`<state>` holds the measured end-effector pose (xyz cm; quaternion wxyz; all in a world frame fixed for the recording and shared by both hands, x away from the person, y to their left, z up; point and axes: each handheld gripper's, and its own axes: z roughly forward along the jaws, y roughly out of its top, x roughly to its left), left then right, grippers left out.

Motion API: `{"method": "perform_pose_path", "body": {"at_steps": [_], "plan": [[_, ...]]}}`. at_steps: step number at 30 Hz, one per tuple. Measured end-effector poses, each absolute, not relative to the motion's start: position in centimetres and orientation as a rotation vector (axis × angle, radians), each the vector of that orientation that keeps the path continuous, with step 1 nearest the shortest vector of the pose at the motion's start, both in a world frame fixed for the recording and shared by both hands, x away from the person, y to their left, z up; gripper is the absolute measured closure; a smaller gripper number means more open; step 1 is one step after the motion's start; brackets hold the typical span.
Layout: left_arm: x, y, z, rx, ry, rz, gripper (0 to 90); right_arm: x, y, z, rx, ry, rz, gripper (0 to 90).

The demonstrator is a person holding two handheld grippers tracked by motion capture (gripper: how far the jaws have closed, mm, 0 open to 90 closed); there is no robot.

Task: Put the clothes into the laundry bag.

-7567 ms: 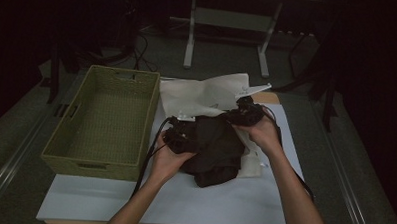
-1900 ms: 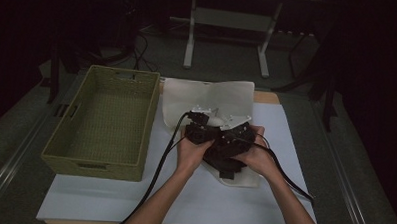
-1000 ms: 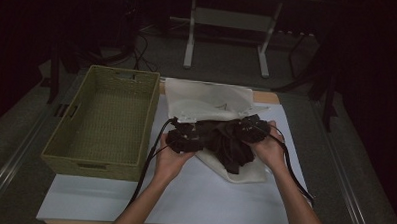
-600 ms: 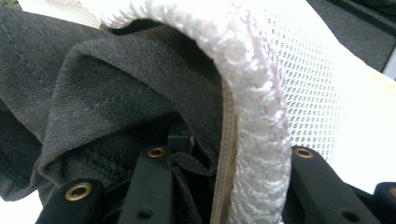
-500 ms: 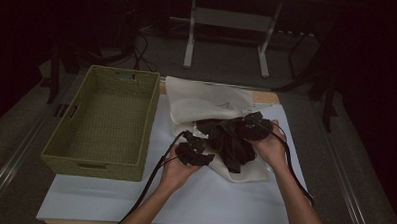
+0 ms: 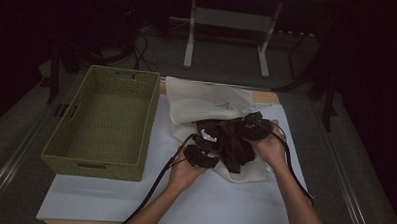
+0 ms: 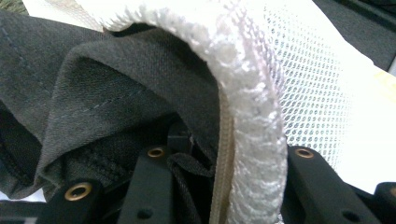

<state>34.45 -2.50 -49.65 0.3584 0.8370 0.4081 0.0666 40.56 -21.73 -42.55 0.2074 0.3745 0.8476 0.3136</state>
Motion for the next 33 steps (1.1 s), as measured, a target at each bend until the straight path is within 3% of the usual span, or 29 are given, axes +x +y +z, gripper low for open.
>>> {"method": "perform_pose_path", "body": {"at_steps": [14, 19, 23, 26, 29, 33], "plan": [[34.7, -6.3, -50.2, 2.144, 1.036, 0.217, 39.8, 40.6, -21.7, -42.6, 1.078, 2.353, 0.901, 66.8], [34.6, -7.7, -51.2, 2.268, 1.061, 0.409, 35.6, 40.6, -21.8, -42.6, 1.073, 2.356, 0.904, 66.7], [35.2, -6.9, -51.9, 2.262, 1.168, 0.463, 35.0, 40.6, -22.0, -42.7, 1.07, 2.357, 0.906, 66.7], [35.1, -5.9, -51.6, 2.256, 1.198, 0.531, 41.3, 40.6, -22.2, -42.7, 1.08, 2.355, 0.911, 66.7], [35.1, -4.7, -51.3, 2.264, 1.197, 0.493, 52.1, 40.7, -22.5, -42.7, 1.085, 2.354, 0.916, 66.7], [34.7, -3.5, -51.0, 2.247, 1.186, 0.421, 77.5, 40.7, -22.6, -42.6, 1.09, 2.351, 0.917, 66.7]]}}
